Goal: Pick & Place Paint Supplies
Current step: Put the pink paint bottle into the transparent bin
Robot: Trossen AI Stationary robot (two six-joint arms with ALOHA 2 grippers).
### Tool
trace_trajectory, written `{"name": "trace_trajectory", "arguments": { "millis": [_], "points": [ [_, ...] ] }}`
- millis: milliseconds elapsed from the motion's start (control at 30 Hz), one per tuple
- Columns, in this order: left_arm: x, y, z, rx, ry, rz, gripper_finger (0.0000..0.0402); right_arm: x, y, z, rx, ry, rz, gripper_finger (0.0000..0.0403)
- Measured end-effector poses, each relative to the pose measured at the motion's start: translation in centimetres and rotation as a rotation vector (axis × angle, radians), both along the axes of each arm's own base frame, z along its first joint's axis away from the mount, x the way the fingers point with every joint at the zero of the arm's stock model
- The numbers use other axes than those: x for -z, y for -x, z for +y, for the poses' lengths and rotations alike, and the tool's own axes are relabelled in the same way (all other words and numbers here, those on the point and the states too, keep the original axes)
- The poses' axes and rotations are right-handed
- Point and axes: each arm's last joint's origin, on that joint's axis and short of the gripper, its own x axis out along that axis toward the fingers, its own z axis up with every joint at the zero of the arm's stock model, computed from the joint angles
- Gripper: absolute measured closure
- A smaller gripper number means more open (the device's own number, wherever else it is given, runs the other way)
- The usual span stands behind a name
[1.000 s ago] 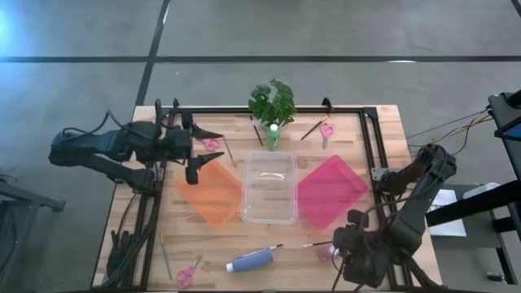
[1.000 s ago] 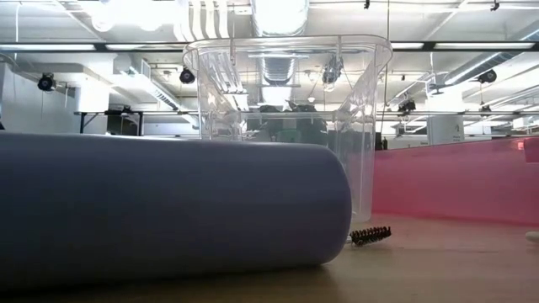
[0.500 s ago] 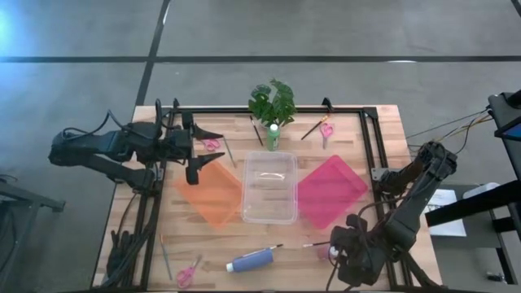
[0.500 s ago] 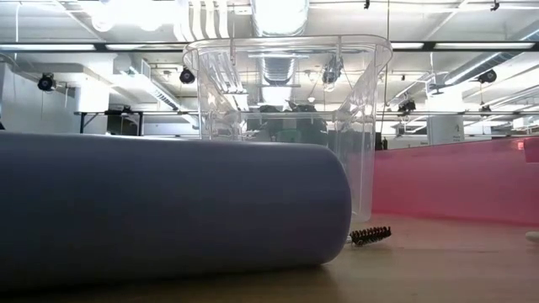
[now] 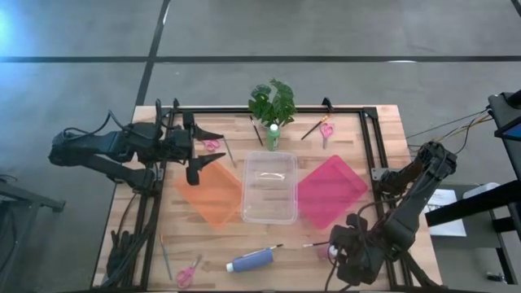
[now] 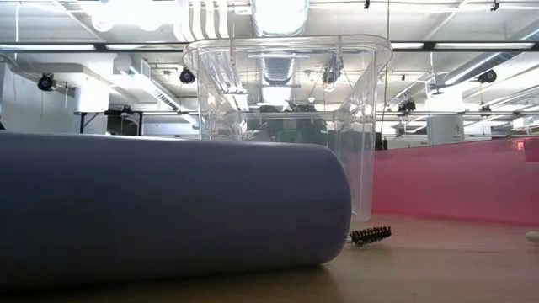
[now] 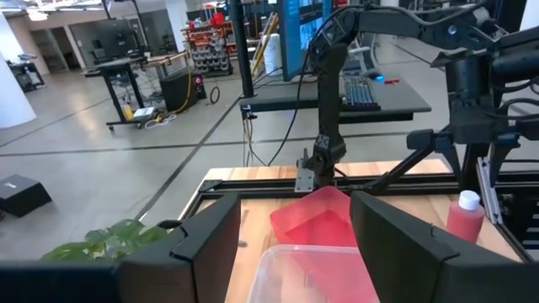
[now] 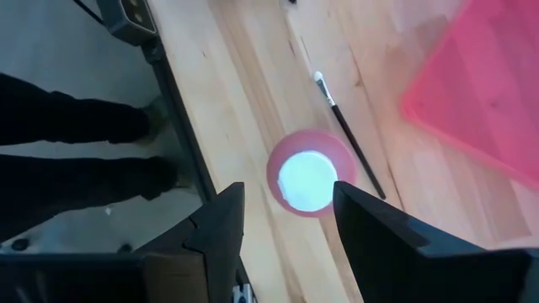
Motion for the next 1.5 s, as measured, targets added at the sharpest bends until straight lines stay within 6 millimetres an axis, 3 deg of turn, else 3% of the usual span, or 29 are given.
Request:
{"name": "trace_trajectory", "arguments": {
  "millis": [133, 533, 1500],
  "points": [
    [0.0, 0.0, -0.1, 0.012, 0.004, 0.0, 0.017, -0.6, -0.2, -0.1, 0.012, -0.018, -0.011, 0.0218],
    [0.0, 0.0, -0.1, 0.014, 0.008, 0.001, 0.017, 0.4, -0.9, 0.0, -0.054, 0.035, 0.034, 0.0112],
    [0.3, 0.0, -0.1, 0.013, 0.007, 0.027, 0.017, 3.3, -1.0, -0.1, -0.072, 0.097, 0.083, 0.0108]
  ]
}}
